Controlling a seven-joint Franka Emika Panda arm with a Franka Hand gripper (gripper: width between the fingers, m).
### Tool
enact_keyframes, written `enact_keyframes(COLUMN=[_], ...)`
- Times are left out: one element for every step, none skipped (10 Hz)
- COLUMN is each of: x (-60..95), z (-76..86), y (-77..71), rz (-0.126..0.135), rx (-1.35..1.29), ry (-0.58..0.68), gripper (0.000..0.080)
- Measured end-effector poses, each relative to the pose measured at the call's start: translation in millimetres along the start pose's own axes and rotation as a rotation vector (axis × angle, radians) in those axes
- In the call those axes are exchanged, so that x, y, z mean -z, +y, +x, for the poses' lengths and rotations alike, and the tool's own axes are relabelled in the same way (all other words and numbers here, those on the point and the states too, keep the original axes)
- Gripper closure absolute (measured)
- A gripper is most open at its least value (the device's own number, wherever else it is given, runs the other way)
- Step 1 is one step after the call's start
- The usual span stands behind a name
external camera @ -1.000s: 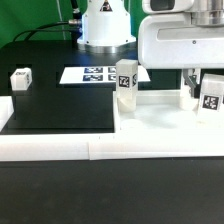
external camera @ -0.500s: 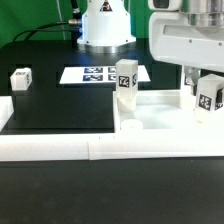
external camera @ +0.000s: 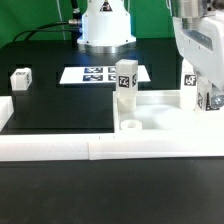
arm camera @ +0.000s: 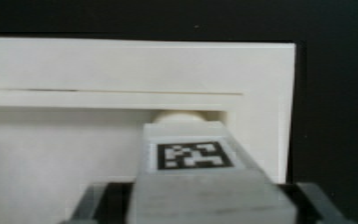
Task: Assemble square table
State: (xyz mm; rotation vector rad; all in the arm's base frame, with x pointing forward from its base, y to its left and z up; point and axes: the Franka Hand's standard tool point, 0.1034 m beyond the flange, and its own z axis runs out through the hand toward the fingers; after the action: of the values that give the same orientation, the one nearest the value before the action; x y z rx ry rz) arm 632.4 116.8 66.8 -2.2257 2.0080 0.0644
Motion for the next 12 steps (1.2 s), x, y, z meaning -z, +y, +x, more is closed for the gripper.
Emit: enact_keyframes(x=[-0.9,1.3,0.8,0.5,0.2,0.0,0.6,1.7,-0.6,0.5,0.1,0.0], z=[-5.3,-7.2,-10.6,-10.2,-9.5,-9.0,-8.1,-6.6,-5.8,-6.9,-6.0,-6.1], y=[0.4,-0.8,-0.5,-0.3,-0.2,-0.1,-0.8,-3.0,-3.8,-5.5,-5.1,-5.0], rz=[0.005,0.001,-0.002,-0.003,-0.005,-0.006,-0.011,-0.02,-0.018,-0.017,-0.019,-0.017], rx=[0.148,0.373,0.548,0.595,0.647,0.728,0.843,1.03,1.212,1.289,1.306,1.263], ry=[0.018,0.034,0.032,0.031,0.032,0.032,0.038,0.058,0.069,0.071,0.071,0.07], gripper=[0.0347,0.0223,0.0165,0.0154,0.0154,0.0151,0.0151,0.0151,0.0151,0.0151,0.0151,0.0273])
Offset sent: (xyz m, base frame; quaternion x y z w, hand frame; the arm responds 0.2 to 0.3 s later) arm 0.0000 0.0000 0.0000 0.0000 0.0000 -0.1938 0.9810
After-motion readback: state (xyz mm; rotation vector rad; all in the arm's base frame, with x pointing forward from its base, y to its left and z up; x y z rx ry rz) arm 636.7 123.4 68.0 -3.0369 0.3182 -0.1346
